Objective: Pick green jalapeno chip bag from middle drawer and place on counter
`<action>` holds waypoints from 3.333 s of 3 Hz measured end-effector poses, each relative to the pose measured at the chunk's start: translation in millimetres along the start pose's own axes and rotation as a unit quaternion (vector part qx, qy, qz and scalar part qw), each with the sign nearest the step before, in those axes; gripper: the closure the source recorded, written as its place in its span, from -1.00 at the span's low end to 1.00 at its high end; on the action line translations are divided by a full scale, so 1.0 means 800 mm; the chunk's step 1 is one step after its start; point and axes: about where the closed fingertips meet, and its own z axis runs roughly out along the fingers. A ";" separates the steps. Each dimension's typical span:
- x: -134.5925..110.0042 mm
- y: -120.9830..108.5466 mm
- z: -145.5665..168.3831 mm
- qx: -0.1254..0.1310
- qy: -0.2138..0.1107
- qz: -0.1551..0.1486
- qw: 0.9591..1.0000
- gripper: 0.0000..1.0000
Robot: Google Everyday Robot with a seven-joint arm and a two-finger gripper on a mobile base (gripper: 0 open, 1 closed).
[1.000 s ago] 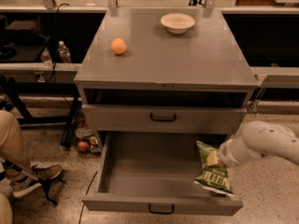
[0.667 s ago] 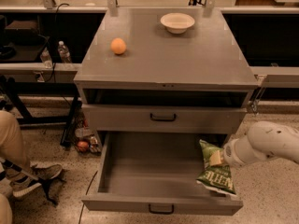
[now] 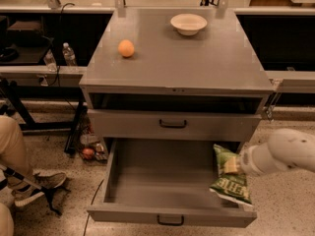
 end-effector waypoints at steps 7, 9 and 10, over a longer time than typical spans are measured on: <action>-0.200 0.141 -0.345 -0.013 -0.294 -0.173 0.940 1.00; -0.218 0.145 -0.354 -0.011 -0.304 -0.183 0.935 1.00; -0.256 0.156 -0.368 -0.007 -0.317 -0.204 0.926 1.00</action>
Offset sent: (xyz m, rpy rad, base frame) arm -0.0245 -0.0746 0.1970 -0.0371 -0.4357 -0.1512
